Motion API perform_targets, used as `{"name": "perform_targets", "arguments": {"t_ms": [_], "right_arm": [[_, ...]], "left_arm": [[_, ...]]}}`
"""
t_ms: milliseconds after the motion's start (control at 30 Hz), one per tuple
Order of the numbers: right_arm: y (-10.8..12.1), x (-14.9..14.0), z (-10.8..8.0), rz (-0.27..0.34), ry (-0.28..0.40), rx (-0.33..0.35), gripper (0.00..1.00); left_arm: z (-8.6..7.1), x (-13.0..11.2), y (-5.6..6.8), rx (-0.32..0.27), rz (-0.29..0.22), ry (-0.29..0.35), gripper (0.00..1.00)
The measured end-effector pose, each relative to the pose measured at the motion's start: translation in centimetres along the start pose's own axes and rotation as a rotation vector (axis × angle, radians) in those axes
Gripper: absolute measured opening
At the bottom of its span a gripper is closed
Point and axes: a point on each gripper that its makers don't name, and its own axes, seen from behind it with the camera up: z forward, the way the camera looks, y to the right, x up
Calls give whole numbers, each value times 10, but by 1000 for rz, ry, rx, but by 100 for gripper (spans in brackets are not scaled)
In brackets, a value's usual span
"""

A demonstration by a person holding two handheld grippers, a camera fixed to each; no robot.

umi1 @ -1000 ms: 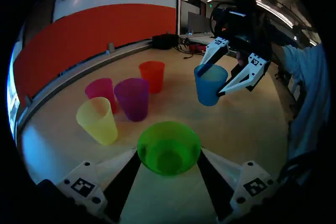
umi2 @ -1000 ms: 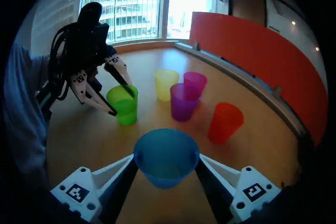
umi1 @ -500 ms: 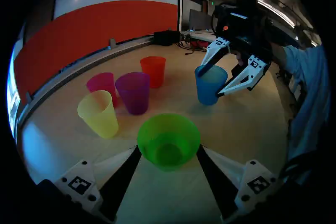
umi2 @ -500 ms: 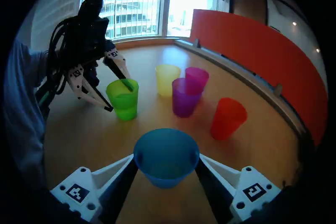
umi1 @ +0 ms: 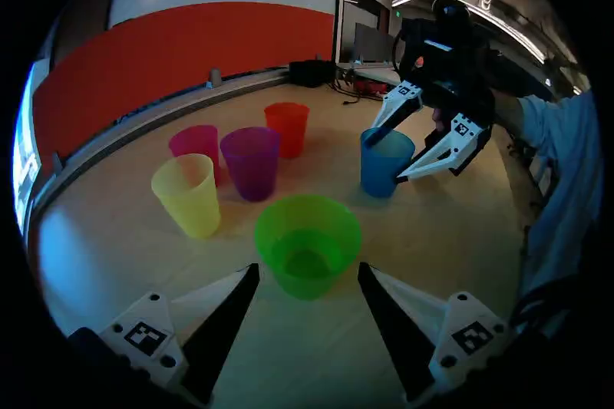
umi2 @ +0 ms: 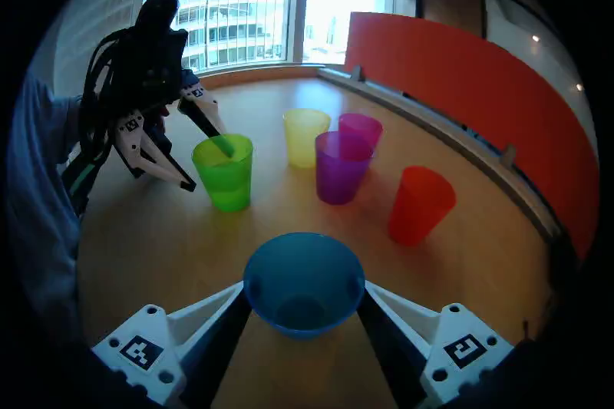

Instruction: Pour water

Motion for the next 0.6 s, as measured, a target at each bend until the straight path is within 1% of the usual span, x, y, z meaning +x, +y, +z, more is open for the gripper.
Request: {"name": "perform_targets", "arguments": {"t_ms": [233, 367, 600], "right_arm": [[1, -4, -2, 1, -5, -9, 92], [1, -6, -3, 7, -10, -13, 100], [2, -11, -9, 9, -13, -30, 100]], "left_arm": [[-3, -1, -1, 5, -13, 7, 96], [-5, 0, -1, 5, -19, 11, 96], [-13, -1, -2, 20, -32, 24, 96]]}}
